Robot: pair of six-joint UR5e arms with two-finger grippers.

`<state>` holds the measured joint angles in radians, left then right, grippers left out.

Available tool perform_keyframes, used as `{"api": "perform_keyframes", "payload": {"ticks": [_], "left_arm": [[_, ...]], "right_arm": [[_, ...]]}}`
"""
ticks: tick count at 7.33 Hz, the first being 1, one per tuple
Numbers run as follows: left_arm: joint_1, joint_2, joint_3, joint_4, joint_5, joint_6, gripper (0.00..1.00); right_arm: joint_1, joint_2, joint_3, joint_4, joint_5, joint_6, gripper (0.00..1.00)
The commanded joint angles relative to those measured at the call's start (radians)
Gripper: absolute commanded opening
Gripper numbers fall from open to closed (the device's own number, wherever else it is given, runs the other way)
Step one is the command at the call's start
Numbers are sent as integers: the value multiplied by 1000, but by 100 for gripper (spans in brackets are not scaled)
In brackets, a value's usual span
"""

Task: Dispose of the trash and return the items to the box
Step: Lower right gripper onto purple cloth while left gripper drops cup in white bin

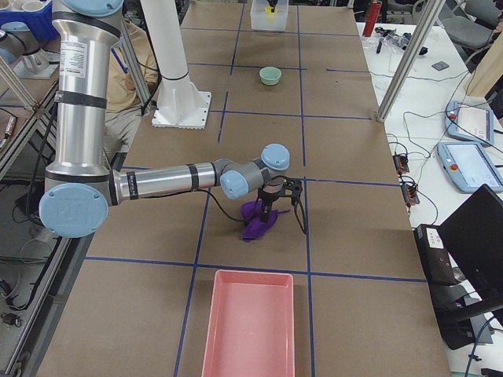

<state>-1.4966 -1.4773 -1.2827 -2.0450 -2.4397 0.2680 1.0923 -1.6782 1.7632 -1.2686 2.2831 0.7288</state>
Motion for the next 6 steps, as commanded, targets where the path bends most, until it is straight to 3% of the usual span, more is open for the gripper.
{"api": "perform_keyframes", "payload": {"ticks": [1,2,3,4,6], "left_arm": [[12,-3,-13,-9,-8,-19,68],[12,-12,-56,-7,-10,-74,71],[10,-12,-157,6,-10,-132,72],[10,-12,-244,35,-10,-215,74],[21,-41,-383,69,-18,-419,75]], "right_arm": [[-17,6,-31,0,-30,0,100],[-20,8,-33,0,-31,1,100],[-20,9,-34,0,-31,30,46],[-22,24,-33,0,-30,61,0],[-20,29,-25,2,-27,51,0]]}}
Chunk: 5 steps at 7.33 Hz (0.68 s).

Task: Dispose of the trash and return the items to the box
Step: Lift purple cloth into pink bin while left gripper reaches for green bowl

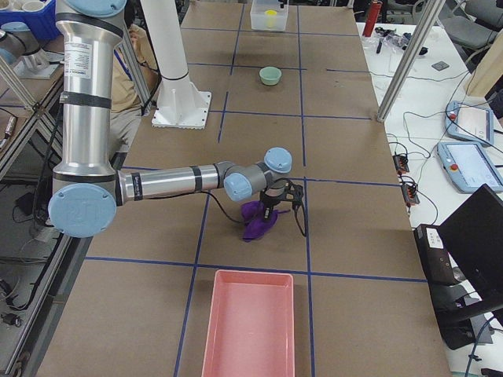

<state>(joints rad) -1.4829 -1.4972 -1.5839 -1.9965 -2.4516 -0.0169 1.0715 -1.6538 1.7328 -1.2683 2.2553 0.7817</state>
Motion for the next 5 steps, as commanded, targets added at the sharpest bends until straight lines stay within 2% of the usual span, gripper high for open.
{"api": "perform_keyframes", "payload": {"ticks": [1,3,5], "left_arm": [[68,-40,-126,22,-42,-250,76],[212,-86,-230,19,-32,-561,80],[371,-150,-266,4,29,-804,83]], "right_arm": [[1,8,11,0,0,-4,0],[39,14,103,-19,7,-4,0],[169,-1,196,-57,27,-31,0]]}}
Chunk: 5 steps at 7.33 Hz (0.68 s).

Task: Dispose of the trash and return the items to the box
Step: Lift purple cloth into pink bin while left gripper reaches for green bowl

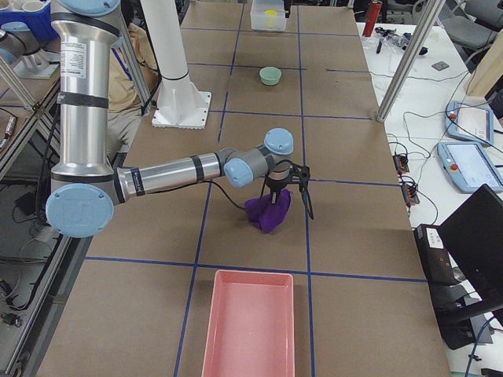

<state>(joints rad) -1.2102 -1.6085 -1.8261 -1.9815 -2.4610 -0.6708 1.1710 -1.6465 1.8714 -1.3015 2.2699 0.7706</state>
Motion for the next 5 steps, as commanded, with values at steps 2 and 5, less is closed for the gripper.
{"api": "perform_keyframes", "payload": {"ticks": [2,5], "left_arm": [[237,-103,-31,-17,112,-326,84],[346,-117,-25,-16,221,-362,88]], "right_arm": [[247,-96,136,-118,34,-247,0],[603,-66,91,-460,-7,-922,0]]}}
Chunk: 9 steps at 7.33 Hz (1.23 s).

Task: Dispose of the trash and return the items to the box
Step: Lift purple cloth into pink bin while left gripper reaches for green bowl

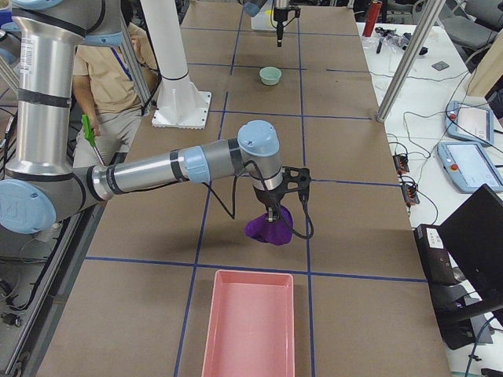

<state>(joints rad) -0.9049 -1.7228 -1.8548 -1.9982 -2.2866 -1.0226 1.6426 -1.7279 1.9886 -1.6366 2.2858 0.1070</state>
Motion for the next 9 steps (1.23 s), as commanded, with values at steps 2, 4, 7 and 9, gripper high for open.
{"api": "perform_keyframes", "payload": {"ticks": [2,4,7,9], "left_arm": [[133,8,6,1,125,-23,91],[185,9,2,-1,168,-51,91],[224,-18,31,-1,183,-85,94],[224,-78,116,1,209,-83,93]], "right_arm": [[210,47,-201,-117,-39,-459,0],[214,59,-409,-32,-39,-585,0],[197,74,-600,198,-39,-462,0],[197,73,-646,262,-39,-464,0]]}}
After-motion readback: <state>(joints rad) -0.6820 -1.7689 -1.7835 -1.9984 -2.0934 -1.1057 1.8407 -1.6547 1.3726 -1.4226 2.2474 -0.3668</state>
